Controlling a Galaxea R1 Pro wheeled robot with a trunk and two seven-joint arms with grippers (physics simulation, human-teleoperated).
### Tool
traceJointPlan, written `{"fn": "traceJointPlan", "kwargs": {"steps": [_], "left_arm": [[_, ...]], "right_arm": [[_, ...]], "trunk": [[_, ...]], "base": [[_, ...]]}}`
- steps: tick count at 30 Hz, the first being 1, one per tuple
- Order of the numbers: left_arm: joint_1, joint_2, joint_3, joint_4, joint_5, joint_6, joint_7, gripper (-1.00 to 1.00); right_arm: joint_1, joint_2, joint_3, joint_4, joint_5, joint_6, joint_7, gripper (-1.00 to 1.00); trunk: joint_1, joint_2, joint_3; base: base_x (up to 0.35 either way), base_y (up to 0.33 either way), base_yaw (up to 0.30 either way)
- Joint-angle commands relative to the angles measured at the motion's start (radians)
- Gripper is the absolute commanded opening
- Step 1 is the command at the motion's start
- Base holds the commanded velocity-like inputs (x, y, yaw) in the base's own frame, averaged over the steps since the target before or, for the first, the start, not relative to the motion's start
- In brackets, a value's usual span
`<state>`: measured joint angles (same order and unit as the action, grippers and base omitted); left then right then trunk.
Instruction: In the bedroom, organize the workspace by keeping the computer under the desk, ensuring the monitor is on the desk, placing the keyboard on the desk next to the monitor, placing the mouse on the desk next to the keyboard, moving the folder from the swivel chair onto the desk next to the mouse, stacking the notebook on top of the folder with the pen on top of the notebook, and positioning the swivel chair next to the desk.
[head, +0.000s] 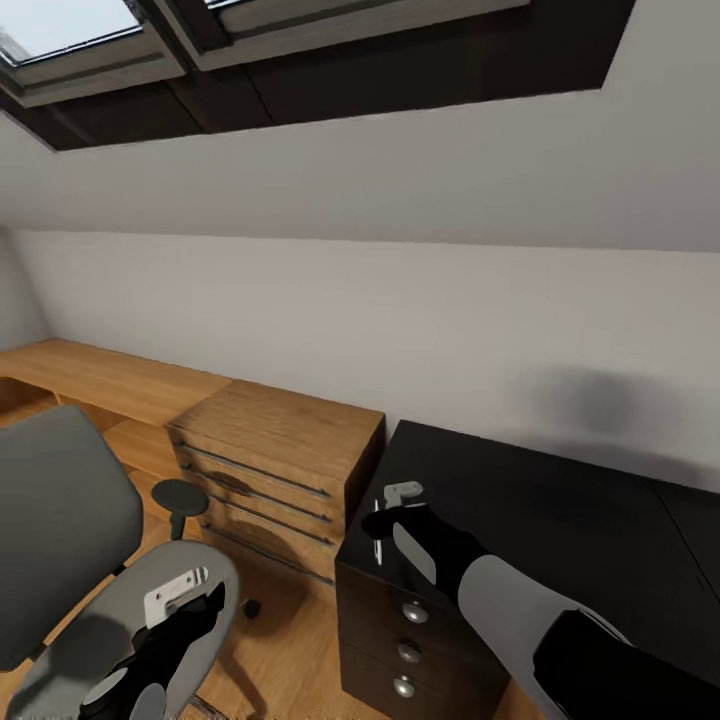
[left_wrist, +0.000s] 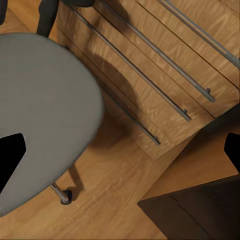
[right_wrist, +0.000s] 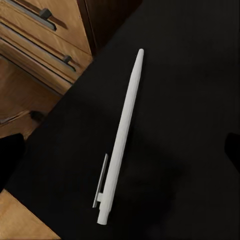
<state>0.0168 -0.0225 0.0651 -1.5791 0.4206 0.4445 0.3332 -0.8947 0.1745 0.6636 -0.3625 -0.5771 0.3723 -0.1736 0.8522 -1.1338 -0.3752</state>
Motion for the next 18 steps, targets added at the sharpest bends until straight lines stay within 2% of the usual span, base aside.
{"fn": "traceJointPlan", "kwargs": {"steps": [1,9,18], "left_arm": [[0.0,0.0,0.001,-0.002,0.01,0.003,0.006,1.0],[0.0,0.0,0.0,-0.001,0.01,0.005,0.005,1.0],[0.0,0.0,-0.001,-0.001,0.01,0.005,0.004,1.0]], "right_arm": [[-0.001,0.0,0.006,-0.001,-0.009,0.003,-0.007,1.0],[-0.001,0.0,0.004,-0.001,-0.008,0.001,-0.006,1.0],[0.004,0.0,0.003,0.003,-0.007,0.0,-0.007,1.0]], "trunk": [[0.0,-0.001,-0.002],[0.0,-0.001,-0.005],[0.0,-0.001,-0.006]], "base": [[0.0,0.0,0.208],[0.013,0.0,0.078],[0.203,0.0,0.008]]}}
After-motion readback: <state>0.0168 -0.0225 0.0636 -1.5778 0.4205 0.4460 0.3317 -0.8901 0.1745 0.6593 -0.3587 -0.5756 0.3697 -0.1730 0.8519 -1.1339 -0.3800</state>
